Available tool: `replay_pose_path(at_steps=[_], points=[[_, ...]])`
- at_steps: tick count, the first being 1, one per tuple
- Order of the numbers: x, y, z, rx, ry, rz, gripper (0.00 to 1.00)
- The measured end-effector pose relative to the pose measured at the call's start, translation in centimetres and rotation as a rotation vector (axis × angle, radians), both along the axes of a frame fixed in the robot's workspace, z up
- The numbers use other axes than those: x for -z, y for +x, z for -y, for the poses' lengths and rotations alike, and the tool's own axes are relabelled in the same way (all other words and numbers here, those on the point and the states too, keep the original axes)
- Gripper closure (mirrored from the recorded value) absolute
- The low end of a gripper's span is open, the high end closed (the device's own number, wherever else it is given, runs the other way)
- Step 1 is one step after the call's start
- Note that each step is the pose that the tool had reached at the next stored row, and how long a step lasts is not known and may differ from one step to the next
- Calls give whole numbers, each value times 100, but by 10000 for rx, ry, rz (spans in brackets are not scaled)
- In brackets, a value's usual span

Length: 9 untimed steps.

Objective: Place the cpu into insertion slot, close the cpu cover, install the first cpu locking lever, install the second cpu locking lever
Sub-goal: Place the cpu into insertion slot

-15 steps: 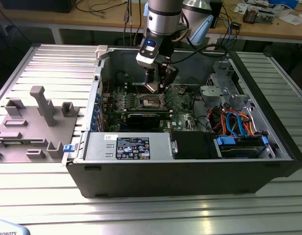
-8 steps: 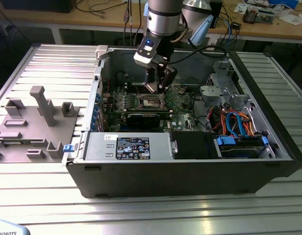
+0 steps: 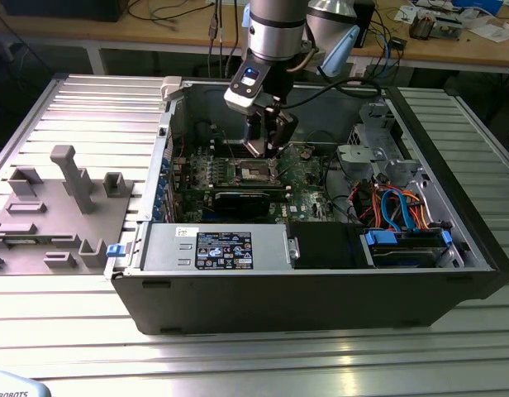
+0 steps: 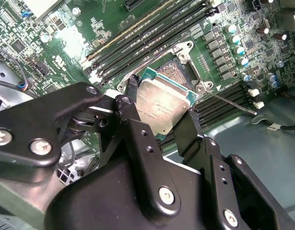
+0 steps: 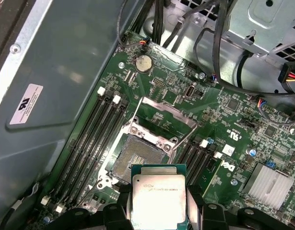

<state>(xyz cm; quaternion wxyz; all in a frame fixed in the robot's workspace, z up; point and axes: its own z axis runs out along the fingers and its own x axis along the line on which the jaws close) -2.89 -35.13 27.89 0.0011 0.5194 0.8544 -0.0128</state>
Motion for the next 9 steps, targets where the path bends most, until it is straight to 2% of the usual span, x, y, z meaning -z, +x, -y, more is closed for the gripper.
replay_pose_path(at_steps=[9], points=[[4, 0, 0, 256, -2, 0, 45]])
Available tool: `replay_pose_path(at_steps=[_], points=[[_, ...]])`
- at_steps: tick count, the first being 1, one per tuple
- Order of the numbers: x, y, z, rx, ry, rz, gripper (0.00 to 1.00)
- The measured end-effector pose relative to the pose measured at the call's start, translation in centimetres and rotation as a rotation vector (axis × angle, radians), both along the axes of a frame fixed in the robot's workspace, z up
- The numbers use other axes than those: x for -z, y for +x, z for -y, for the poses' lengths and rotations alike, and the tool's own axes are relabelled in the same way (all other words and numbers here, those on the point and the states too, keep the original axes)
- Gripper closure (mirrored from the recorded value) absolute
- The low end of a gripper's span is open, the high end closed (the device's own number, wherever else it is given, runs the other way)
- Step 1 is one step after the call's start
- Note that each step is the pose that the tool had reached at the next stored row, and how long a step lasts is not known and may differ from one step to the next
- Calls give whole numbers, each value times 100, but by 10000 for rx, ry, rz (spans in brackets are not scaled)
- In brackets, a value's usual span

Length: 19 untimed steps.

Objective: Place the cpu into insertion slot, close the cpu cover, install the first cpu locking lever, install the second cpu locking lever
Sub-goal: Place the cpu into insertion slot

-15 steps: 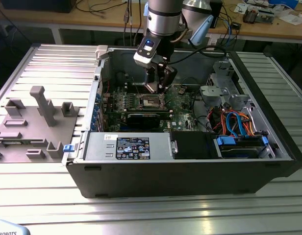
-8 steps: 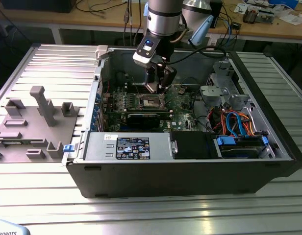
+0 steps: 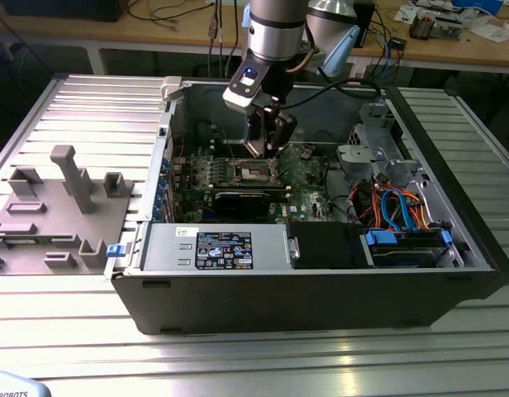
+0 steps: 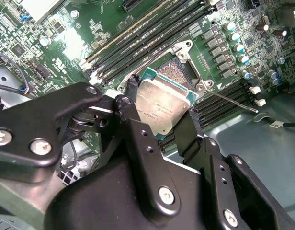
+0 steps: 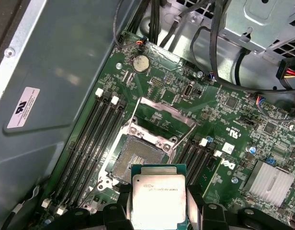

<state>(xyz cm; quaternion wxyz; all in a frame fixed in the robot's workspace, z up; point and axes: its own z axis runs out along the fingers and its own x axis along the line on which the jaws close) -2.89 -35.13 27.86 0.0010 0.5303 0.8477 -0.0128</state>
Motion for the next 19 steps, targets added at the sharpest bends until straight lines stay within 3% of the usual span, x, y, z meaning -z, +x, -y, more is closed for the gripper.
replay_pose_path(at_steps=[19], points=[[12, 0, 0, 650, 0, 0, 45]])
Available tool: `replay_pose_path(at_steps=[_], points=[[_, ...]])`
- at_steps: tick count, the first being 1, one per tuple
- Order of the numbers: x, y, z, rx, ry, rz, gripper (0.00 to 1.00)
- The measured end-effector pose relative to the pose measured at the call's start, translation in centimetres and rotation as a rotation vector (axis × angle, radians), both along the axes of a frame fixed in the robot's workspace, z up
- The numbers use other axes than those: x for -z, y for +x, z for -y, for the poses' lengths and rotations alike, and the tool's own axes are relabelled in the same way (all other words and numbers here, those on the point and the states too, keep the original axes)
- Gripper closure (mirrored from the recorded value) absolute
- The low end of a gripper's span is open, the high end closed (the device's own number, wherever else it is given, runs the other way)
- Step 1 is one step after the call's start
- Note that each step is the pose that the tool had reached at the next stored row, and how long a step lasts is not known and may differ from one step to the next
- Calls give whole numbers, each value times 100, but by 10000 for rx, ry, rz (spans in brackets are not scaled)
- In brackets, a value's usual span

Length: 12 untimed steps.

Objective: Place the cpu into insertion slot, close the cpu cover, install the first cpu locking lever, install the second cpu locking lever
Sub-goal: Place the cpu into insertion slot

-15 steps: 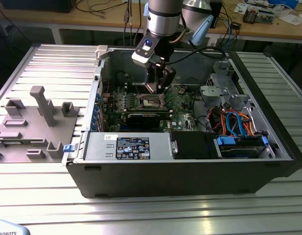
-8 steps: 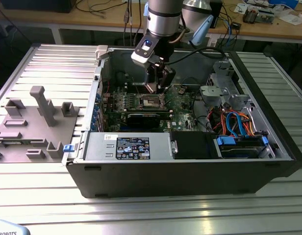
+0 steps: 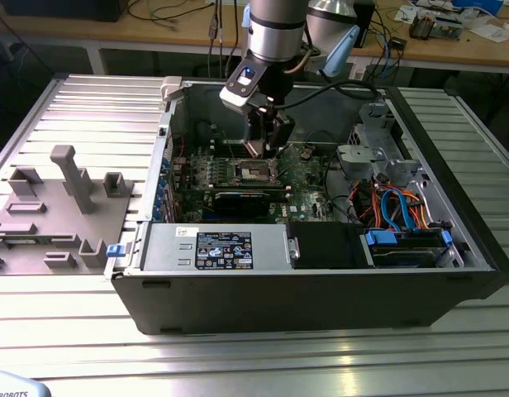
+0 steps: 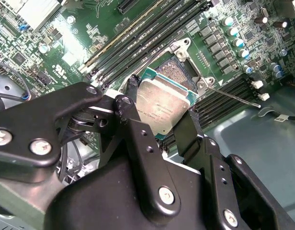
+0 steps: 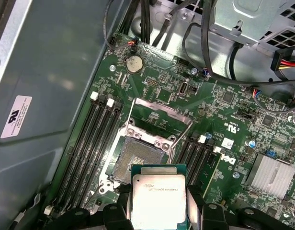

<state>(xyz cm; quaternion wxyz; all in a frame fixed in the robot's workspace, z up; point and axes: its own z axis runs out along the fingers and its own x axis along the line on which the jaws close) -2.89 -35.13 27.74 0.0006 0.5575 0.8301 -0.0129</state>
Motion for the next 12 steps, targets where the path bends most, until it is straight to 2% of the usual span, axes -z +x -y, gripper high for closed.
replay_pose_path(at_steps=[12], points=[[7, 0, 0, 452, -1, 0, 45]])
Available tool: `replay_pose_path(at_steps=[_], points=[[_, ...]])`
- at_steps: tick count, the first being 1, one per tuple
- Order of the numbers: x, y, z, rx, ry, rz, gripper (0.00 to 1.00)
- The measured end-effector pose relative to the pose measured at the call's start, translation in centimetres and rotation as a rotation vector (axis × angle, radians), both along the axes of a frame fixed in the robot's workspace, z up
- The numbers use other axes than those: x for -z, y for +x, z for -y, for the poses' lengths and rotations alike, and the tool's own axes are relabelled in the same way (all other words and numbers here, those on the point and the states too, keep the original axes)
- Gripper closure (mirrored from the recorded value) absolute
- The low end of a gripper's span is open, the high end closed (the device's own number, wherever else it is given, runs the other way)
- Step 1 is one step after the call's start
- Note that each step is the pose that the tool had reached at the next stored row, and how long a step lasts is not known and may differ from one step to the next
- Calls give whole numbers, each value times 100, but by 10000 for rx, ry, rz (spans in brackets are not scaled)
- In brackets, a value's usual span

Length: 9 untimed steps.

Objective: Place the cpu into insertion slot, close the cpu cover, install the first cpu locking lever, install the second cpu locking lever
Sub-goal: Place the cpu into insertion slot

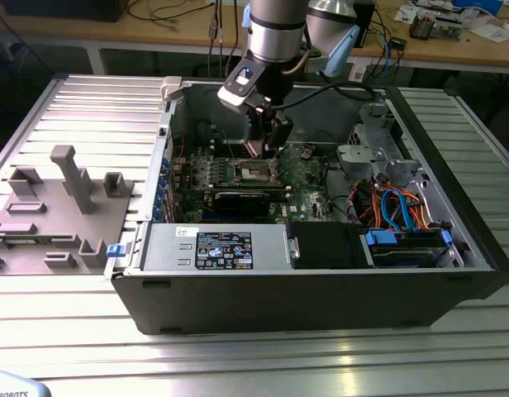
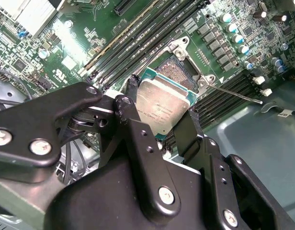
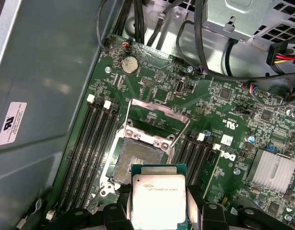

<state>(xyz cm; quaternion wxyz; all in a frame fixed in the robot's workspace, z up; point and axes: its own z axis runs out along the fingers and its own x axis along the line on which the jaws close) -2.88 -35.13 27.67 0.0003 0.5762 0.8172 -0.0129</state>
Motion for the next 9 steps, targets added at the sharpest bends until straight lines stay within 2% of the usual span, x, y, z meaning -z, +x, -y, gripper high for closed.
replay_pose_path(at_steps=[9], points=[[5, 0, 0, 271, 1, 0, 45]])
